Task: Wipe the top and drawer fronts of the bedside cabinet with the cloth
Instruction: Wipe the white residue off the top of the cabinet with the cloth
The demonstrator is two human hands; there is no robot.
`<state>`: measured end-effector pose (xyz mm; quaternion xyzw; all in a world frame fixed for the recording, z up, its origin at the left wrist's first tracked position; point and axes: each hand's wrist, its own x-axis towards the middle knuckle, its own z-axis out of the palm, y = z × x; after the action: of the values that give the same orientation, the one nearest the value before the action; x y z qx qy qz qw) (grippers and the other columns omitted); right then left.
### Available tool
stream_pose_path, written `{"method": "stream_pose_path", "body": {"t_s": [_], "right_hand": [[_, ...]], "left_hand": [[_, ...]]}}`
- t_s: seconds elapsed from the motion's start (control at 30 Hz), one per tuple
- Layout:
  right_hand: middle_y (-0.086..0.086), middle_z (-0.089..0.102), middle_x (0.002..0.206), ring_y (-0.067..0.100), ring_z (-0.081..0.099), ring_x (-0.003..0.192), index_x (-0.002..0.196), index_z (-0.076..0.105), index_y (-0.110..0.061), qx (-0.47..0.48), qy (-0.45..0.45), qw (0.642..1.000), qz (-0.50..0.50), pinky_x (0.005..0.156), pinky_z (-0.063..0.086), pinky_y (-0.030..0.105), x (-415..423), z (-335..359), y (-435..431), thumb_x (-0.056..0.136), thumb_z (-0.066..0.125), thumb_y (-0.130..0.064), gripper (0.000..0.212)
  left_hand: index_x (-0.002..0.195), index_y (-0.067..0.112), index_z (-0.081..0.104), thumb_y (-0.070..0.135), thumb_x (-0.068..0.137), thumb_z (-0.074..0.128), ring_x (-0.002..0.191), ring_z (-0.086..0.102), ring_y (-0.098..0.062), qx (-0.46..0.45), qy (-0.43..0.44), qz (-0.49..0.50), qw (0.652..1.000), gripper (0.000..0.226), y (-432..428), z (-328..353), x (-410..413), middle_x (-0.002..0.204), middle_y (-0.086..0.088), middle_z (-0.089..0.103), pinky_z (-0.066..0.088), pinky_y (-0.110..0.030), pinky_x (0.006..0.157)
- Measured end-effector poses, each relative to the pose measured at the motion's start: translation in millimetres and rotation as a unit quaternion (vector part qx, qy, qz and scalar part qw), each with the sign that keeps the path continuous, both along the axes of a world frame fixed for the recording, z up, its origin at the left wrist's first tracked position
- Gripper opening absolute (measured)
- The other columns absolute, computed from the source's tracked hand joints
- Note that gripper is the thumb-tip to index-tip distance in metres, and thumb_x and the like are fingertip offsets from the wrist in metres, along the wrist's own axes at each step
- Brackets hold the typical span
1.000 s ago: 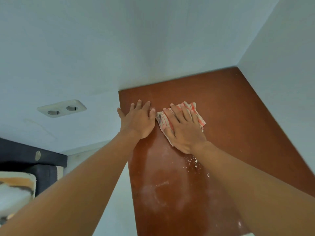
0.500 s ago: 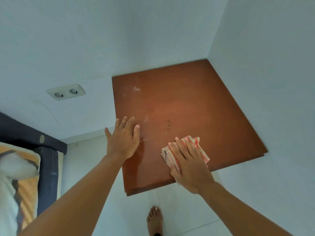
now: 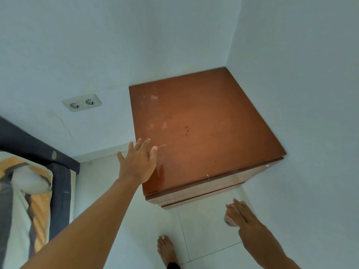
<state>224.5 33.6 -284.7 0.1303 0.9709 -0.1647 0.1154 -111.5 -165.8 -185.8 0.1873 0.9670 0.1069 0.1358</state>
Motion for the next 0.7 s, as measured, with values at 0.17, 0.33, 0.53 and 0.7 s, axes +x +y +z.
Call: {"method": "stream_pose_path", "body": {"t_s": [0.17, 0.33, 0.53, 0.7], "right_hand": [[-0.003, 0.037, 0.162, 0.009, 0.051, 0.138, 0.153, 0.044, -0.019, -0.050, 0.148, 0.987, 0.027, 0.093, 0.054, 0.016, -66, 64, -2, 0.093, 0.039, -0.010, 0.061], [0.001, 0.037, 0.163, 0.018, 0.044, 0.145, 0.155, 0.041, -0.023, -0.063, 0.238, 0.969, 0.018, 0.110, 0.046, 0.027, -203, 98, 4, 0.099, 0.043, -0.014, 0.057], [0.001, 0.025, 0.168, 0.019, 0.025, 0.154, 0.158, 0.033, -0.027, -0.079, 0.205, 0.975, -0.016, 0.123, 0.026, 0.032, -383, 115, 13, 0.098, 0.045, -0.006, 0.064], [0.005, 0.021, 0.169, 0.024, 0.020, 0.155, 0.158, 0.032, -0.024, -0.095, 0.176, 0.980, -0.019, 0.126, 0.022, 0.037, -511, 108, 18, 0.097, 0.044, -0.005, 0.066]], "left_hand": [[0.158, 0.031, 0.029, 0.057, 0.104, 0.024, 0.157, 0.010, -0.031, -0.007, -0.008, 0.005, 1.000, 0.060, -8, 5, -21, 0.168, -0.001, 0.022, 0.007, -0.066, 0.120], [0.158, 0.030, 0.029, 0.057, 0.104, 0.025, 0.156, 0.012, -0.031, 0.001, -0.008, 0.004, 1.000, 0.061, -4, 9, -70, 0.168, -0.003, 0.022, 0.012, -0.065, 0.120], [0.158, 0.031, 0.028, 0.056, 0.104, 0.027, 0.157, 0.011, -0.029, 0.023, -0.012, -0.018, 0.999, 0.060, 12, 6, -153, 0.168, -0.001, 0.022, 0.013, -0.063, 0.120], [0.159, 0.029, 0.027, 0.051, 0.105, 0.030, 0.157, 0.010, -0.029, 0.031, -0.013, -0.047, 0.998, 0.058, 30, -7, -232, 0.168, -0.001, 0.021, 0.017, -0.062, 0.119]]}}
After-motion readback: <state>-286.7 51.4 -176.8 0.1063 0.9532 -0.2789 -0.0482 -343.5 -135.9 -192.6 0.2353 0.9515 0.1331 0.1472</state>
